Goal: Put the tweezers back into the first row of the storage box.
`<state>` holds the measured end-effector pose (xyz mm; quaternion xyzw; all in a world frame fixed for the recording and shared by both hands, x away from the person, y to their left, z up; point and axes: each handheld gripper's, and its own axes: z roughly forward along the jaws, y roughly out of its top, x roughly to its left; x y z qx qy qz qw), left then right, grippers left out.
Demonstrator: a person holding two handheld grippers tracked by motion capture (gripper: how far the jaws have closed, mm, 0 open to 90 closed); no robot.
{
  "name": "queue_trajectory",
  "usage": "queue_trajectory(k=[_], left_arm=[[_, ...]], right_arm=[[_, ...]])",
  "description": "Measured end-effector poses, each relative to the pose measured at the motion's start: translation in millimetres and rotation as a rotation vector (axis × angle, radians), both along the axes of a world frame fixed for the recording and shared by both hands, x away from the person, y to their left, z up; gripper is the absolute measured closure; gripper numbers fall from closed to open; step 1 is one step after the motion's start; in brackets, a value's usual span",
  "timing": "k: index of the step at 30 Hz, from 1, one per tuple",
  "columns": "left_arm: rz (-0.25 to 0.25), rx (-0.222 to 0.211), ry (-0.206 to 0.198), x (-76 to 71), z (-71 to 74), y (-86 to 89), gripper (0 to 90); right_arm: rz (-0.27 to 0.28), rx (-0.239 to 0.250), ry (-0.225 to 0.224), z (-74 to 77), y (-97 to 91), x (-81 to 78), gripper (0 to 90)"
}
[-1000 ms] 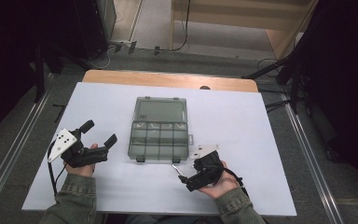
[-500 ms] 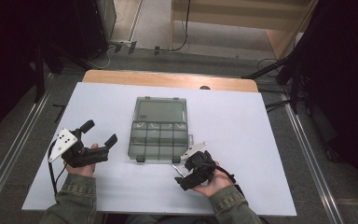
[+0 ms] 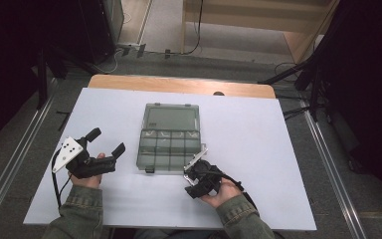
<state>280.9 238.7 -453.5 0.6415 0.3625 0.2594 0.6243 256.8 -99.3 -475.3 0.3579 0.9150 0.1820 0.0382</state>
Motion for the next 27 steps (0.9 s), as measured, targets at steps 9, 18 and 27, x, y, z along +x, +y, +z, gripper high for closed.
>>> queue_trajectory(k=[9, 18, 27], left_arm=[[-0.004, -0.010, 0.003, -0.1, 0.2, 0.3, 0.0], [-0.008, -0.005, -0.001, 0.0, 0.3, -0.1, 0.0], [-0.006, -0.006, 0.000, 0.0, 0.2, 0.0, 0.0]], right_arm=[[-0.020, -0.034, 0.048, -3.8, 3.4, 2.6, 66.9], [-0.055, -0.080, 0.072, -3.7, 5.8, 5.0, 85.4], [-0.040, -0.083, 0.079, -3.3, 5.6, 5.5, 85.6]])
